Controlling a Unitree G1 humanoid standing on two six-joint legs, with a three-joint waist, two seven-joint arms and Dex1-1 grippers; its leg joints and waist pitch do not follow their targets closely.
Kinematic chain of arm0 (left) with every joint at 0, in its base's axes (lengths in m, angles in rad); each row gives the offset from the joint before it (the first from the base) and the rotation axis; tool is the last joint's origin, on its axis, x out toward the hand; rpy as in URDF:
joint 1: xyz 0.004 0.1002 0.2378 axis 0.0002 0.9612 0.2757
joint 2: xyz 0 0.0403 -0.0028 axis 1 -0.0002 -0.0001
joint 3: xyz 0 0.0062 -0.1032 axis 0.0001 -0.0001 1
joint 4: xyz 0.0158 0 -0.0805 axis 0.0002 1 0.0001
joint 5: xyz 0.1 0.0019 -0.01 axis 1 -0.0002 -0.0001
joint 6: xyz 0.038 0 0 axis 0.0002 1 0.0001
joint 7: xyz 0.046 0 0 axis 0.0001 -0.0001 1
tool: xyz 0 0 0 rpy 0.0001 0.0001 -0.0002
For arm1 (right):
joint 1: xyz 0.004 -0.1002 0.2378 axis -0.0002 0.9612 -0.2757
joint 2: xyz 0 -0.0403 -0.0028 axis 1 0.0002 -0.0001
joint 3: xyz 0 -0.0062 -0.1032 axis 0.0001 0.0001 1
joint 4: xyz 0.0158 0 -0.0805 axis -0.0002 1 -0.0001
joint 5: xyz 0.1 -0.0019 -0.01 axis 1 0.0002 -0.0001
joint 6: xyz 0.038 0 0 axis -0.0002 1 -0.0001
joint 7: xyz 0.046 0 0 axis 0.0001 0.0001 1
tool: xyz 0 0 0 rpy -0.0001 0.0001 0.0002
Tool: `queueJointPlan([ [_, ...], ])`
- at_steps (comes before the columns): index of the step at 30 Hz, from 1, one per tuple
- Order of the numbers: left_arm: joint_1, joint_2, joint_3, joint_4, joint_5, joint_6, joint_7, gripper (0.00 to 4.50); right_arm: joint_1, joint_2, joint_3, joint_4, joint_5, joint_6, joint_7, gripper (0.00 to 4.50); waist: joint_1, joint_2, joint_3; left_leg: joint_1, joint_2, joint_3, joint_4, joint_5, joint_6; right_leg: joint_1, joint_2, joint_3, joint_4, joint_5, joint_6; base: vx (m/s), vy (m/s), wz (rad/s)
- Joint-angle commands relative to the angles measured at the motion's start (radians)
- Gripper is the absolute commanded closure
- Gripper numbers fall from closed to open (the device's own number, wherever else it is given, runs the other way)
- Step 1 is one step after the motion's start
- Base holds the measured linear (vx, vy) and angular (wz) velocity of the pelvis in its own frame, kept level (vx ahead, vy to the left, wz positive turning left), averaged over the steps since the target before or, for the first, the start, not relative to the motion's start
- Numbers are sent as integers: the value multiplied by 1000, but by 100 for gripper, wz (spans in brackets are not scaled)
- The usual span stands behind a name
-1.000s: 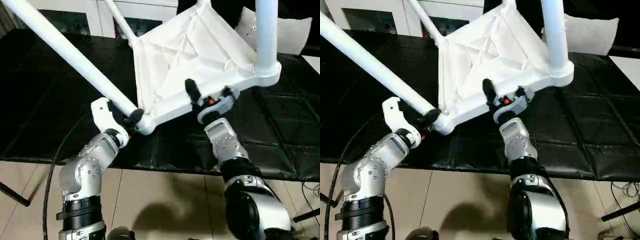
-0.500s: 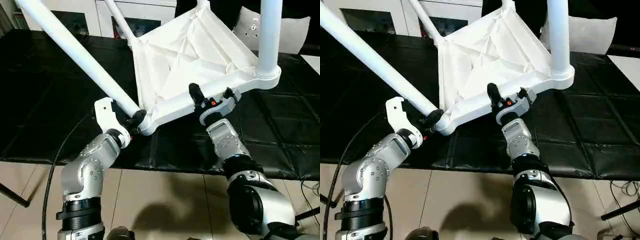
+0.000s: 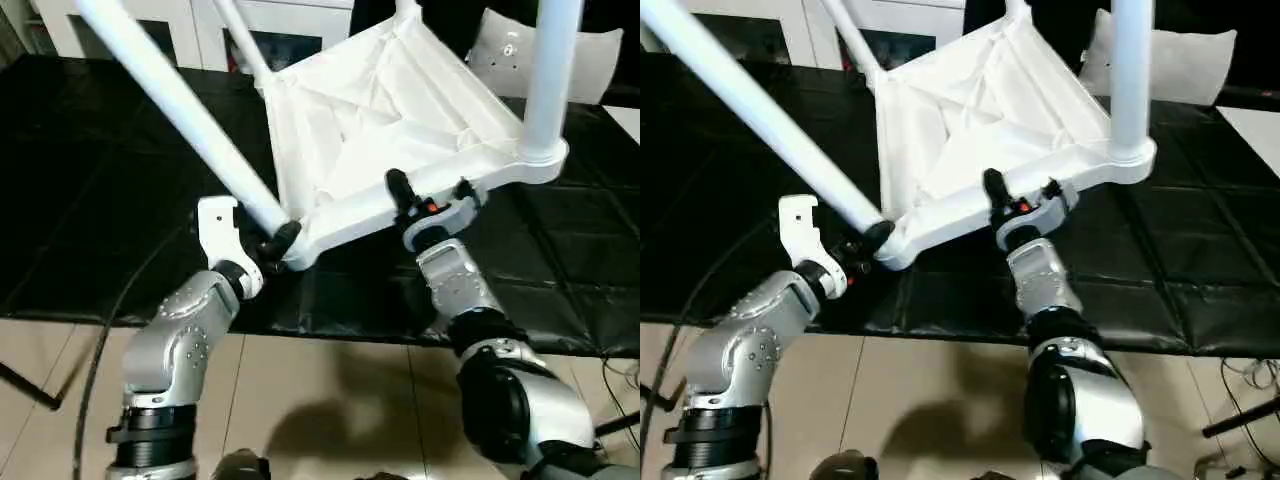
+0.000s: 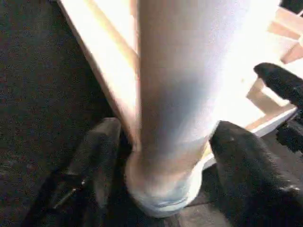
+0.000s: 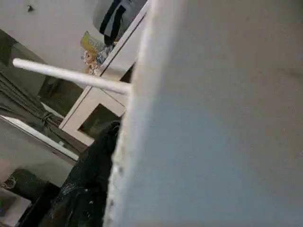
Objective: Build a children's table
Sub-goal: Flip table
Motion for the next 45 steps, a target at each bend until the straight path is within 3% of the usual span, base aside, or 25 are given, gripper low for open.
queueJointPlan([
  [1, 44, 40, -28, -32, 25, -19, -41, 115, -48, -77, -5, -70, -53, -85, -15, 233, -1, 0, -92, 35, 69, -16, -52, 81, 136, 54, -88, 43, -43, 170, -280, 0, 0, 0],
  [2, 58, 55, -33, -41, 33, -29, -50, 94, -48, -90, 2, -78, -67, -95, -24, 235, -1, 2, -91, 36, 70, -15, -53, 65, 126, 52, -87, 44, -45, 149, -275, 0, 0, 0],
  [4, 77, 81, -46, -62, 45, -44, -68, 101, -45, -105, 11, -93, -82, -103, -34, 236, 3, 2, -88, 38, 68, -13, -55, 52, 113, 50, -84, 45, -48, 134, -265, 0, 0, 0],
  [7, 110, 127, -73, -105, 61, -67, -107, 54, -40, -133, 27, -121, -112, -112, -63, 236, 10, 2, -85, 40, 68, -12, -59, 20, 86, 50, -82, 46, -50, 102, -247, 0, 0, 0],
  [11, 184, 257, -152, -240, 87, -40, -196, 49, -9, -205, 105, -206, -231, -92, -131, 238, 8, -1, -79, 40, 67, -12, -65, -6, 57, 47, -80, 45, -53, 61, -225, 0, 0, 0],
  [15, 202, 315, -185, -275, 123, -43, -223, 52, 2, -235, 143, -255, -303, -69, -194, 239, 5, -3, -73, 39, 63, -10, -71, -54, 18, 47, -77, 49, -62, -6, -188, 0, 0, 0],
  [16, 202, 322, -187, -280, 126, -42, -227, 12, 3, -240, 149, -264, -316, -65, -206, 240, 2, -8, -70, 38, 62, -10, -72, -57, 14, 46, -76, 49, -65, -16, -182, 0, 0, 0],
  [18, 196, 338, -193, -291, 138, -44, -231, 0, 11, -256, 180, -299, -373, -59, -245, 241, 1, -8, -68, 40, 61, -10, -75, -89, -5, 44, -77, 51, -71, -67, -164, 0, 0, 0],
  [20, 161, 354, -188, -306, 136, -47, -232, 11, 31, -269, 228, -364, -441, -28, -307, 241, 0, -6, -65, 42, 61, -10, -77, -117, -22, 41, -77, 52, -76, -107, -154, 0, 0, 0],
  [24, 108, 361, -165, -335, 125, -13, -212, 0, 42, -266, 251, -397, -480, -5, -363, 244, -8, -7, -66, 41, 60, -12, -81, -159, -56, 40, -75, 52, -76, -132, -133, 0, 0, 0],
  [30, 6, 407, -118, -355, 153, 5, -193, 0, 60, -243, 302, -430, -537, 15, -406, 255, -25, -10, -67, 37, 56, -14, -80, -156, -64, 42, -73, 52, -74, -114, -121, 0, 0, 0],
  [35, -95, 451, -151, -323, 274, -80, -160, 0, 58, -221, 355, -431, -575, 50, -405, 255, -38, -14, -68, 32, 55, -14, -77, -123, -58, 48, -74, 52, -70, -72, -130, 0, 0, 0],
  [36, -98, 452, -153, -321, 278, -82, -158, 0, 58, -221, 357, -429, -575, 51, -402, 220, -39, -17, -70, 32, 56, -13, -75, -115, -53, 48, -75, 53, -69, -65, -132, 0, 0, 0],
  [37, -98, 452, -153, -321, 278, -82, -158, 0, 58, -221, 357, -429, -575, 51, -402, 220, -40, -16, -69, 31, 56, -13, -75, -112, -53, 48, -76, 53, -68, -62, -135, 0, 0, 0],
  [39, -197, 437, -204, -266, 390, -175, -92, 0, 56, -209, 365, -394, -581, 78, -409, 197, -39, -14, -68, 35, 55, -11, -74, -121, -51, 43, -72, 54, -75, -77, -130, 0, 0, 0],
  [42, -246, 437, -243, -230, 462, -241, -53, 0, 60, -200, 362, -382, -585, 83, -428, 163, -41, -12, -70, 31, 58, -18, -79, -143, -72, 50, -75, 51, -74, -98, -128, 0, 0, 0],
  [43, -290, 451, -289, -184, 556, -324, -3, 0, 72, -193, 360, -370, -593, 94, -465, 153, -41, -12, -70, 39, 60, -18, -78, -167, -79, 44, -76, 51, -78, -110, -125, 0, 0, 0],
  [45, -316, 455, -305, -150, 617, -380, 49, 0, 79, -184, 348, -354, -582, 106, -483, 153, -42, -15, -73, 35, 59, -18, -78, -164, -89, 48, -78, 53, -73, -99, -125, 0, 0, 0],
])
